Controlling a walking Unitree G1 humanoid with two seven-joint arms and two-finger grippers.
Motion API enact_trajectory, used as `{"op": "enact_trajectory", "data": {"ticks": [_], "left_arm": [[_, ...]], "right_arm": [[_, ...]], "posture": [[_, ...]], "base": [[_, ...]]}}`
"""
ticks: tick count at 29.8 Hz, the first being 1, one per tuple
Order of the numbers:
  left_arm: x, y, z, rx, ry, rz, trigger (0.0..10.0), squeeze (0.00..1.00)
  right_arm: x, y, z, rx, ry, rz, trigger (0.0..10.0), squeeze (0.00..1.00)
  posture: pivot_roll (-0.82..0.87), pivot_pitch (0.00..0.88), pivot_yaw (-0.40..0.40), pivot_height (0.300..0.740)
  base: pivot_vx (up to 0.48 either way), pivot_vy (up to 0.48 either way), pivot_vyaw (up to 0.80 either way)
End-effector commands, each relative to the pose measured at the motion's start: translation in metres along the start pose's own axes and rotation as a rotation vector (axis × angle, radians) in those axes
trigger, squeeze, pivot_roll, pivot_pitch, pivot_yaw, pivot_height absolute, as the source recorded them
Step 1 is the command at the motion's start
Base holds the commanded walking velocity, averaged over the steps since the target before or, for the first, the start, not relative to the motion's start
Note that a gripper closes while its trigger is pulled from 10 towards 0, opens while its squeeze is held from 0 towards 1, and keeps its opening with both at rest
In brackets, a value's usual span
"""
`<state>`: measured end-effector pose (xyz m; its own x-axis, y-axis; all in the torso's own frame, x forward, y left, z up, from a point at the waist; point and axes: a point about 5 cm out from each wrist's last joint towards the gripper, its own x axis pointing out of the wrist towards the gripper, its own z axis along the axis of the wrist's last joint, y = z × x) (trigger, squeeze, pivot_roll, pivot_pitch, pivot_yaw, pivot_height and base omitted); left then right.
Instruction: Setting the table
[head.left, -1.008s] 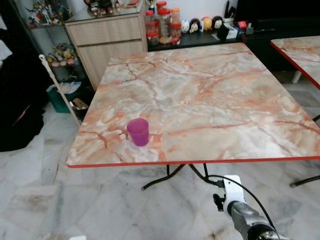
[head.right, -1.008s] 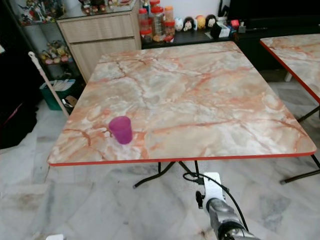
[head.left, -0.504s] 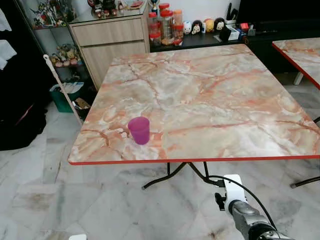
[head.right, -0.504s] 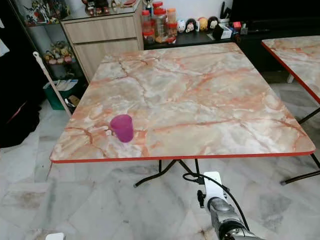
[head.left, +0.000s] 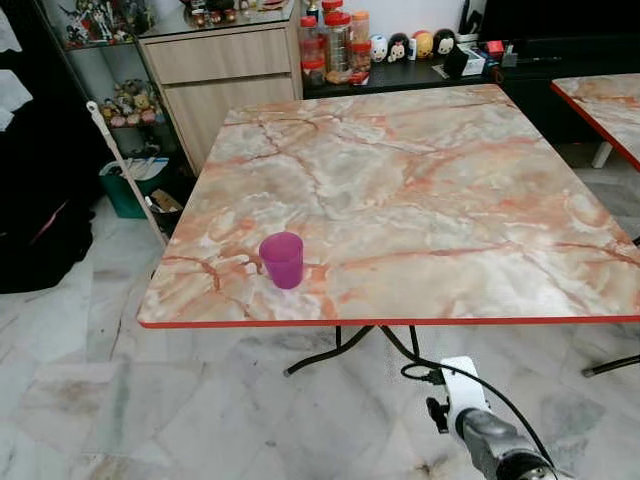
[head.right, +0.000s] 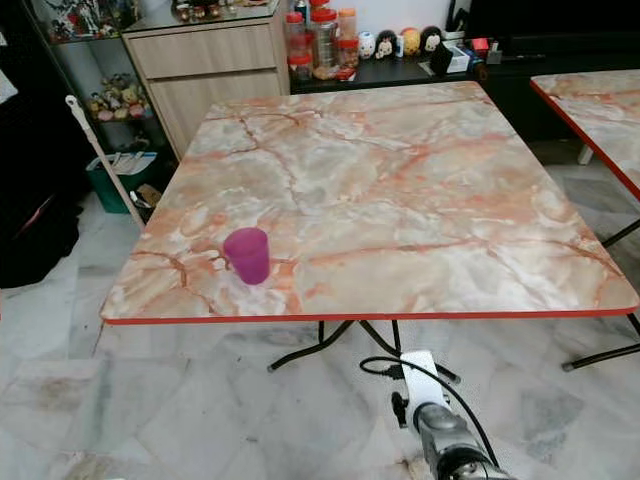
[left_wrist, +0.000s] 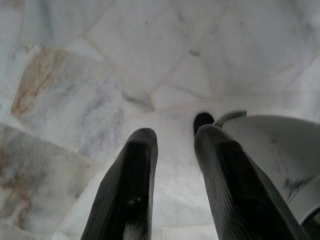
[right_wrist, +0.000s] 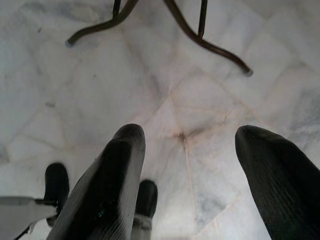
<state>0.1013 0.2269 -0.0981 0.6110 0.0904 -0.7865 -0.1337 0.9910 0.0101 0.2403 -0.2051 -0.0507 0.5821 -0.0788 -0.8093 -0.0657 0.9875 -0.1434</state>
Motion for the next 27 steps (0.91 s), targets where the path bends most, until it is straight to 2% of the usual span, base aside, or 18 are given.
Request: {"op": "enact_trajectory", "data": {"ticks": [1,8,16,21,27], "left_arm": [[-0.004,0.008,-0.006,-0.017,0.018,0.028,10.0,0.00],[-0.008,0.011,-0.014,-0.012,0.035,0.044,10.0,0.00],[-0.019,0.017,-0.032,-0.008,0.072,0.057,10.0,0.00],[-0.027,0.014,-0.046,0.012,0.105,0.031,10.0,0.00],[-0.030,0.008,-0.053,0.002,0.120,0.007,10.0,0.00]], "right_arm": [[0.000,0.005,-0.004,-0.019,0.012,0.013,10.0,0.00],[0.000,0.009,-0.012,-0.031,0.016,0.018,10.0,0.00],[-0.002,0.013,-0.031,-0.024,0.036,0.026,10.0,0.00],[-0.004,0.010,-0.046,-0.036,0.060,0.021,10.0,0.00],[-0.005,0.003,-0.051,-0.052,0.054,-0.006,10.0,0.00]], "posture": [[-0.10,0.001,0.091,0.740],[-0.10,0.000,0.110,0.740],[-0.12,0.004,0.124,0.740],[-0.15,0.019,0.122,0.740],[-0.17,0.035,0.099,0.740]], "base": [[0.000,0.000,0.00],[0.000,0.000,0.00],[0.000,0.000,0.00],[0.000,0.000,0.00],[0.000,0.000,0.00]]}}
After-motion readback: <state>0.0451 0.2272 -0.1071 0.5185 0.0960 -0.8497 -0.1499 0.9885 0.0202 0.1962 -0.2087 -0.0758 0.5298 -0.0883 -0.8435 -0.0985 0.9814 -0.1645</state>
